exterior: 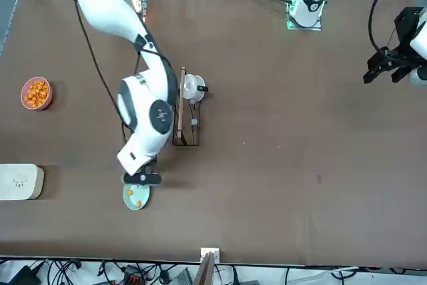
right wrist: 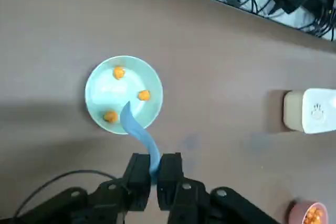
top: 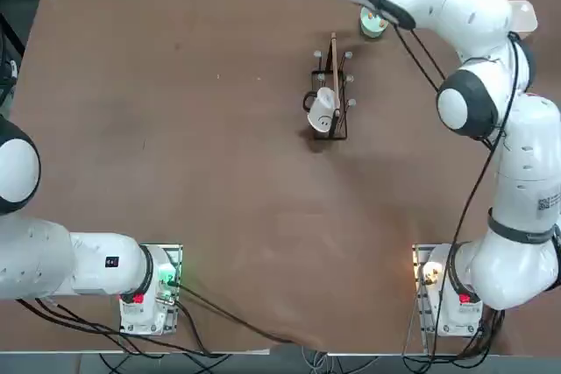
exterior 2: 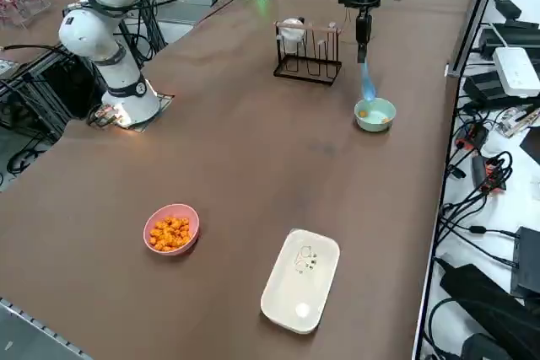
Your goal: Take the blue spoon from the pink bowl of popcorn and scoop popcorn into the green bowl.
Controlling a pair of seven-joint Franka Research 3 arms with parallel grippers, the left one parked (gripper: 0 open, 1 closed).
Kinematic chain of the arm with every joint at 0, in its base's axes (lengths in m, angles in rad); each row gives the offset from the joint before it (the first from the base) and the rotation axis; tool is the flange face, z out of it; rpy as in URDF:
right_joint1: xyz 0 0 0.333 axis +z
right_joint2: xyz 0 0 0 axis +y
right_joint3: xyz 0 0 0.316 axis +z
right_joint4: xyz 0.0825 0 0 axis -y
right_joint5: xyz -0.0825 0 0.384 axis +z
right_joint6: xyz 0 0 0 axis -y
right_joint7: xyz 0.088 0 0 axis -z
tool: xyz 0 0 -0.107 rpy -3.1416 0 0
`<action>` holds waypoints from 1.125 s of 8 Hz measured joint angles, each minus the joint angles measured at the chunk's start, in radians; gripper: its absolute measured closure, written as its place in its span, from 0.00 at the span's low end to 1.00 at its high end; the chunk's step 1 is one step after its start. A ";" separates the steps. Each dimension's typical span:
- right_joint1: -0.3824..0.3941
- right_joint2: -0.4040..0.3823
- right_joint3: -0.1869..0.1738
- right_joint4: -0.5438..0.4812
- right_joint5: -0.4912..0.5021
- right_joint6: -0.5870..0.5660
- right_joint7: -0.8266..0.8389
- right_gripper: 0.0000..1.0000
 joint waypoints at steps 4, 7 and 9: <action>-0.036 -0.057 -0.009 0.001 -0.051 -0.202 -0.058 0.89; -0.038 -0.059 -0.023 -0.031 -0.161 -0.375 -0.095 0.89; -0.066 -0.066 -0.072 -0.113 -0.180 -0.382 -0.095 0.89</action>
